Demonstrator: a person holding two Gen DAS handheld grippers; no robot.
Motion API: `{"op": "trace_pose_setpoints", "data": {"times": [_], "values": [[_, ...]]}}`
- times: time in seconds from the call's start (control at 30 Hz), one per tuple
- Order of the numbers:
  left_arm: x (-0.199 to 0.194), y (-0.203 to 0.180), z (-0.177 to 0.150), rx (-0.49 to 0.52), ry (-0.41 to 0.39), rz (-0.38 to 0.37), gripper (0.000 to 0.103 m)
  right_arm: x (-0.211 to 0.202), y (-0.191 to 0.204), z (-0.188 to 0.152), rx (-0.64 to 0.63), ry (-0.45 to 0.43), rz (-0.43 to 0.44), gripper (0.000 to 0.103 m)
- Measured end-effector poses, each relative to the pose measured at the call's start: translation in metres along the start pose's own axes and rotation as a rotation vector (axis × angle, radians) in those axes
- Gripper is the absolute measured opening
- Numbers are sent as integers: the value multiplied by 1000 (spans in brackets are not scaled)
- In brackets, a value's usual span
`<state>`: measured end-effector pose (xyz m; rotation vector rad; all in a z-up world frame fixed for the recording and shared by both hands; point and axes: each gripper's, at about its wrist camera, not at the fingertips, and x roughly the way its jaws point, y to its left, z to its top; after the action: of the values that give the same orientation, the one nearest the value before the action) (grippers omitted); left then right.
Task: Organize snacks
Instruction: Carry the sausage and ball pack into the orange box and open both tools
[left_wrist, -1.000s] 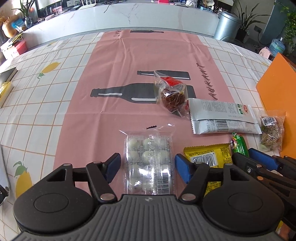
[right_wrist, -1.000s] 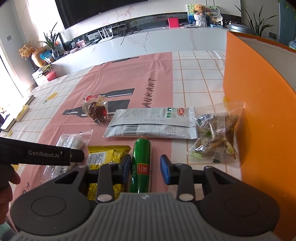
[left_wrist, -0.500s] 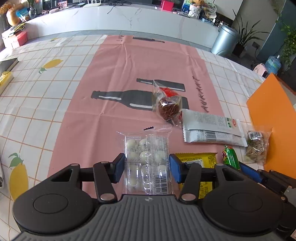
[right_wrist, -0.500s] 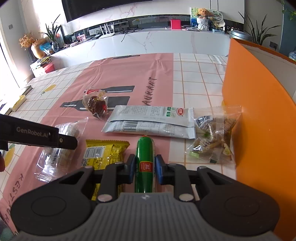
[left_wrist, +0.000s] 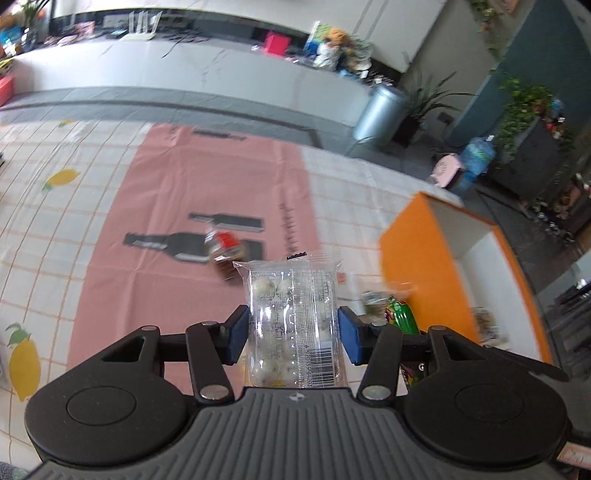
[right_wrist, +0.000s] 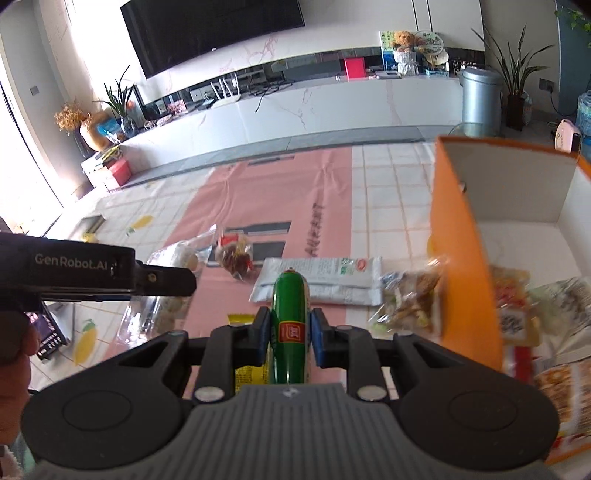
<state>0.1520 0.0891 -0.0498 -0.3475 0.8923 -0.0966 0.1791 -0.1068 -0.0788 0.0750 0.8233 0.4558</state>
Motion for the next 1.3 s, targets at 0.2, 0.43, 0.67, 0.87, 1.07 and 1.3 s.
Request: {"op": "trace_pose_setpoints", "data": {"times": [0.2,0.43,0.67,0.87,1.07,1.3], "values": [[-15,-59,14,79,5,-133,58,-56,-46,31,63,9,-12,20],[-3,-124,21,211,88,-231,58,-99,-111,43,92,56,-78,20],[36,-187,14,379,168,-257,58,-114,-169,34,123,106,-97,20],[75,-220,12,572,225,-190,58,-96,-192,33,71,155,-118,20],[111,-234,24,729,258,-123,58,-65,-204,49,-18,193,-118,20],[154,-242,38,755,274,-74,58,-23,-229,73,51,217,-89,20]]}}
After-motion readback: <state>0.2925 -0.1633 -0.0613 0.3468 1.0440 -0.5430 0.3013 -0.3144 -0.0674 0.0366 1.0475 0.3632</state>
